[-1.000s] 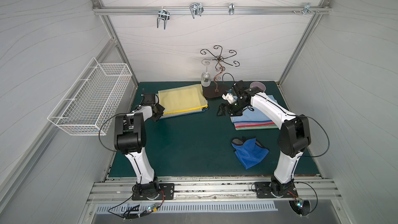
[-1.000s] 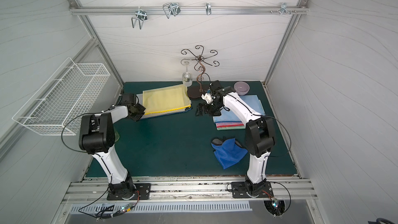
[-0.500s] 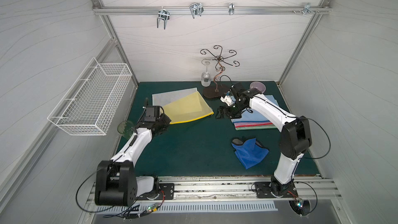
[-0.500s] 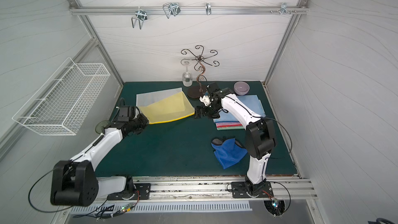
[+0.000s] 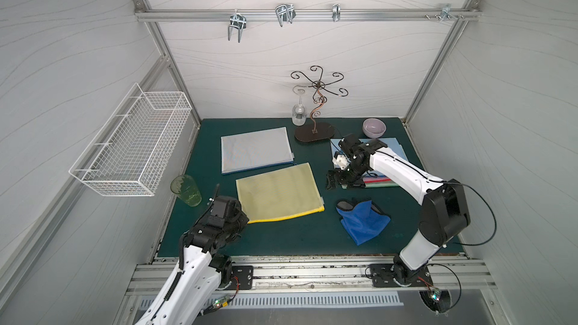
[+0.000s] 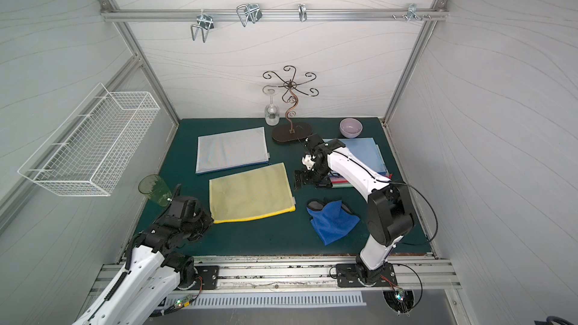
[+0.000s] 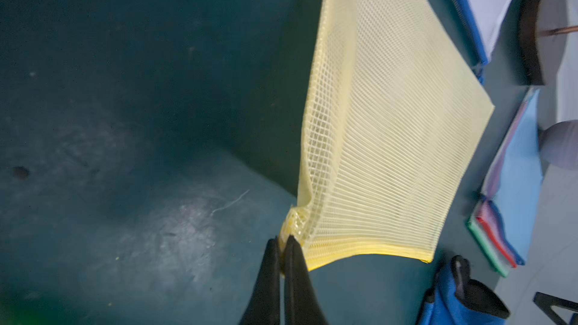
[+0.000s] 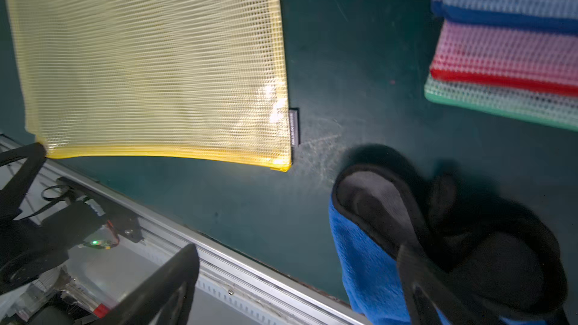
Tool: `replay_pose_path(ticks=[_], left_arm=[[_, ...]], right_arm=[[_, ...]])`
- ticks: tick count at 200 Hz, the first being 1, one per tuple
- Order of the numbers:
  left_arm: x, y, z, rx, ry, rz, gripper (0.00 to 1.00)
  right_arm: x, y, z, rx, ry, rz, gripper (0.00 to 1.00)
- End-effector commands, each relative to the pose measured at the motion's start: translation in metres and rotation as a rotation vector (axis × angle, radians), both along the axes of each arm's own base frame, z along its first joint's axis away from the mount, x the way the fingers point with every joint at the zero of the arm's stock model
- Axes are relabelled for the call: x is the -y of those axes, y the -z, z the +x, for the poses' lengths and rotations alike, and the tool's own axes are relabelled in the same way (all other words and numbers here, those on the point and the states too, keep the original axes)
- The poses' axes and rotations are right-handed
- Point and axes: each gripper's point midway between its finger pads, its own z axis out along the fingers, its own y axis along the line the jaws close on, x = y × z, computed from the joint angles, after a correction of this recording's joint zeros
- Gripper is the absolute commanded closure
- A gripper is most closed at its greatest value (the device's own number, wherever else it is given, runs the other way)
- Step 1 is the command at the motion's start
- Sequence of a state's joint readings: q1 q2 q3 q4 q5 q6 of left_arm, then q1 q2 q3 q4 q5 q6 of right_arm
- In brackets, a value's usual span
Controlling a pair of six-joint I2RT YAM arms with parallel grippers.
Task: Wipe the document bag
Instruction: Pick up the cleaning item at the center of the board.
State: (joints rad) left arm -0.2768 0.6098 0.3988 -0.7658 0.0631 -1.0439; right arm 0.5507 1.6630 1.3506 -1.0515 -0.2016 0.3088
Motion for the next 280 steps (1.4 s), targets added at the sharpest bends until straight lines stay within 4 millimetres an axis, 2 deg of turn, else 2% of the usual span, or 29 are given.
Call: replay_pose_path(ticks=[1, 39, 68, 96, 122, 153, 157, 166, 191, 202, 218, 231, 253, 267, 280], left_arm=[[0.008, 0.009, -0.007, -0.06, 0.011, -0.002, 1.0], [0.015, 0.022, -0.012, -0.12, 0.075, 0.058, 1.0], [0.017, 0.038, -0.019, -0.148, 0.08, 0.05, 1.0], [0.017, 0.049, -0.024, -0.166, 0.085, 0.052, 1.0], [0.017, 0.057, -0.03, -0.193, 0.093, 0.053, 1.0], [0.015, 0.063, -0.036, -0.206, 0.107, 0.062, 1.0], [0.015, 0.063, -0.036, -0.208, 0.106, 0.062, 1.0], [0.015, 0.064, -0.037, -0.21, 0.107, 0.062, 1.0], [0.015, 0.065, -0.037, -0.208, 0.112, 0.063, 1.0], [0.016, 0.063, -0.035, -0.203, 0.117, 0.061, 1.0], [0.017, 0.064, -0.035, -0.205, 0.119, 0.059, 1.0], [0.018, 0.063, -0.034, -0.2, 0.122, 0.056, 1.0], [0.019, 0.061, -0.031, -0.191, 0.128, 0.058, 1.0], [0.018, 0.06, -0.03, -0.188, 0.132, 0.063, 1.0], [0.018, 0.06, -0.03, -0.186, 0.133, 0.064, 1.0]], right_arm=[[0.031, 0.002, -0.015, -0.001, 0.047, -0.14, 0.01], [0.052, 0.011, -0.03, -0.018, 0.083, -0.212, 0.01], [0.057, 0.032, -0.045, -0.065, 0.091, -0.221, 0.01], [0.049, 0.06, -0.052, -0.129, 0.109, -0.183, 0.01], [0.037, 0.076, -0.055, -0.177, 0.13, -0.122, 0.01], [0.037, 0.083, -0.058, -0.185, 0.143, -0.115, 0.19], [0.038, 0.084, -0.058, -0.185, 0.144, -0.118, 0.25], [0.039, 0.083, -0.057, -0.177, 0.151, -0.119, 0.44], [0.044, 0.066, -0.048, -0.132, 0.177, -0.095, 0.9], [0.044, 0.054, -0.044, -0.105, 0.168, -0.094, 1.0], [0.041, 0.031, -0.038, -0.058, 0.139, -0.073, 1.0], [0.03, 0.008, -0.034, -0.012, 0.096, -0.033, 1.0], [0.0, -0.031, -0.028, 0.068, -0.003, 0.045, 1.0], [-0.022, -0.044, -0.025, 0.07, -0.046, 0.105, 1.0], [-0.053, -0.057, -0.022, 0.062, -0.073, 0.214, 1.0]])
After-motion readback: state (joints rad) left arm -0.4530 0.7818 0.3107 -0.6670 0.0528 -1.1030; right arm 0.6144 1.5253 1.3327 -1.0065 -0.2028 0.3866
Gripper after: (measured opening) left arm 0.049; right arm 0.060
